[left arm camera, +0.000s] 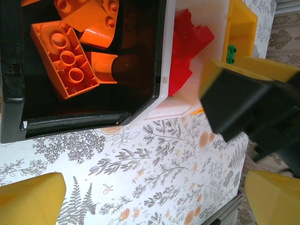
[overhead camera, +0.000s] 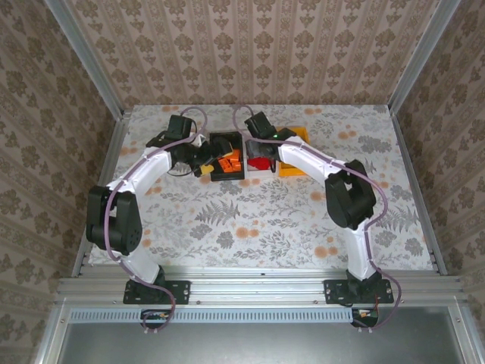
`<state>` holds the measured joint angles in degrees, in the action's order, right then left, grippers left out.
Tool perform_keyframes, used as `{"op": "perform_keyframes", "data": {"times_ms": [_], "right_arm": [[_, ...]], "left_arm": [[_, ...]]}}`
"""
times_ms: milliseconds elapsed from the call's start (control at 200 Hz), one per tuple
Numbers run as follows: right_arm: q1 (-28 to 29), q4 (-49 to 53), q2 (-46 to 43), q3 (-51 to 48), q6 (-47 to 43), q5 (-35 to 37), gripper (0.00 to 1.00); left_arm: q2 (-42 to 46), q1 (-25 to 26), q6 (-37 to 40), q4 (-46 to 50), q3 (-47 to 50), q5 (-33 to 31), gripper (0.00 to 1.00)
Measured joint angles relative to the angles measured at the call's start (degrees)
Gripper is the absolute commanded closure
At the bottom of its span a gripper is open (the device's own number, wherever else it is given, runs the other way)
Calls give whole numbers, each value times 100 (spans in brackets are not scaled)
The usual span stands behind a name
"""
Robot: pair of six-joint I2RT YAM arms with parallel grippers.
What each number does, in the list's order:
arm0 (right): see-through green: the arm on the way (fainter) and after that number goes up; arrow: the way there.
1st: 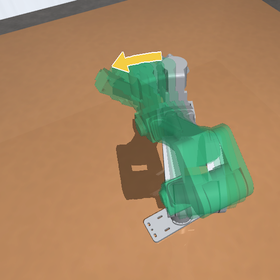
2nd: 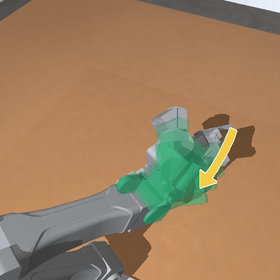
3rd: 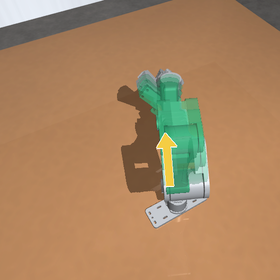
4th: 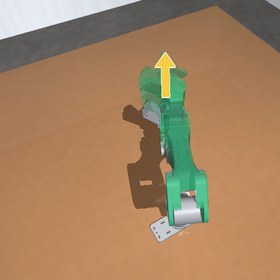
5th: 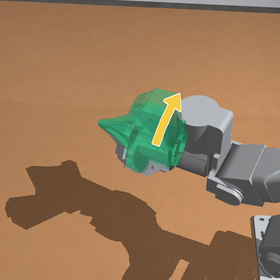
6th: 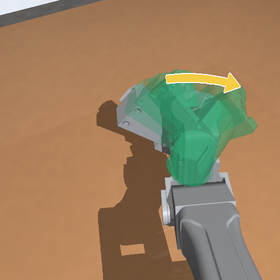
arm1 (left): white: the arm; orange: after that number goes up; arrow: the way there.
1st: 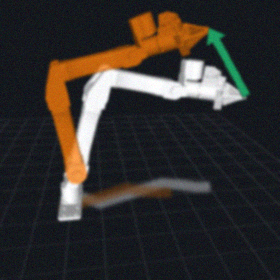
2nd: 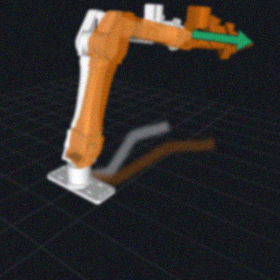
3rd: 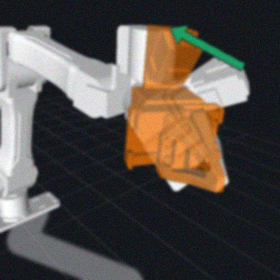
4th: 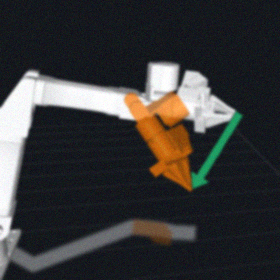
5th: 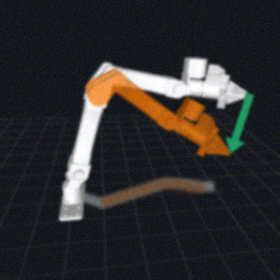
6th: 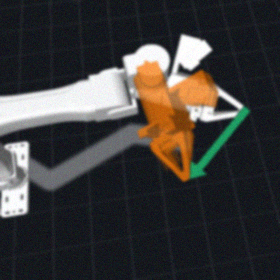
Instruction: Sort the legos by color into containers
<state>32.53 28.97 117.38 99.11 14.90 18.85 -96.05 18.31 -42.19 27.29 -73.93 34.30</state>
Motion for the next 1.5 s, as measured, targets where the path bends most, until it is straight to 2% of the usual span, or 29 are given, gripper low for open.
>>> {"op": "perform_keyframes", "data": {"times_ms": [105, 190, 220, 270, 400, 525, 620, 695, 800, 965, 1040, 1130, 1265, 1500], "right_arm": [[79, -195, -925, -675, 0, -15, 23], [326, -715, -2153, -1775, -68, -44, 11], [470, -916, -2625, -2194, -127, -39, 1], [772, -1196, -3484, -2872, -216, -46, 0], [1436, -1838, -5493, -4201, -470, 2, 0], [1405, -2704, -6793, -5353, -487, 654, 0], [1255, -3178, -7320, -6201, -494, 1351, 0], [931, -3414, -7523, -6765, -525, 1604, 0], [365, -3626, -7766, -7346, -608, 1700, 0], [-422, -4671, -7888, -8164, -1158, 1650, 0], [-846, -5038, -7781, -8555, -1506, 1394, 0], [-1381, -5396, -7479, -8907, -1735, 1003, 0], [-2004, -5875, -6815, -9038, -1823, 466, 0], [-2529, -7012, -5071, -8889, -1816, -223, 0]], "left_arm": [[2, 0, 63, 9, -4, -20, 0], [59, 4, 201, 79, -22, -201, 0], [138, 9, 289, 109, -24, -337, 0], [374, 42, 446, 190, -24, -614, 0], [1617, 337, 1054, 267, -17, -1751, 0], [3187, 1064, 1561, -249, 219, -3161, 0], [4275, 1508, 1547, -1082, 1016, -4124, 0], [4813, 1598, 1403, -1552, 1825, -4922, 0], [4815, 1622, 1268, -1808, 2723, -5904, 0], [4513, 1480, 2194, -3528, 4636, -6791, 0], [4382, 1163, 2728, -4435, 5412, -6874, 0], [3991, 756, 3307, -5128, 5825, -6935, 0], [3394, 306, 3735, -5718, 5707, -6826, 0], [2527, -68, 4583, -6290, 5191, -6129, 0]]}}
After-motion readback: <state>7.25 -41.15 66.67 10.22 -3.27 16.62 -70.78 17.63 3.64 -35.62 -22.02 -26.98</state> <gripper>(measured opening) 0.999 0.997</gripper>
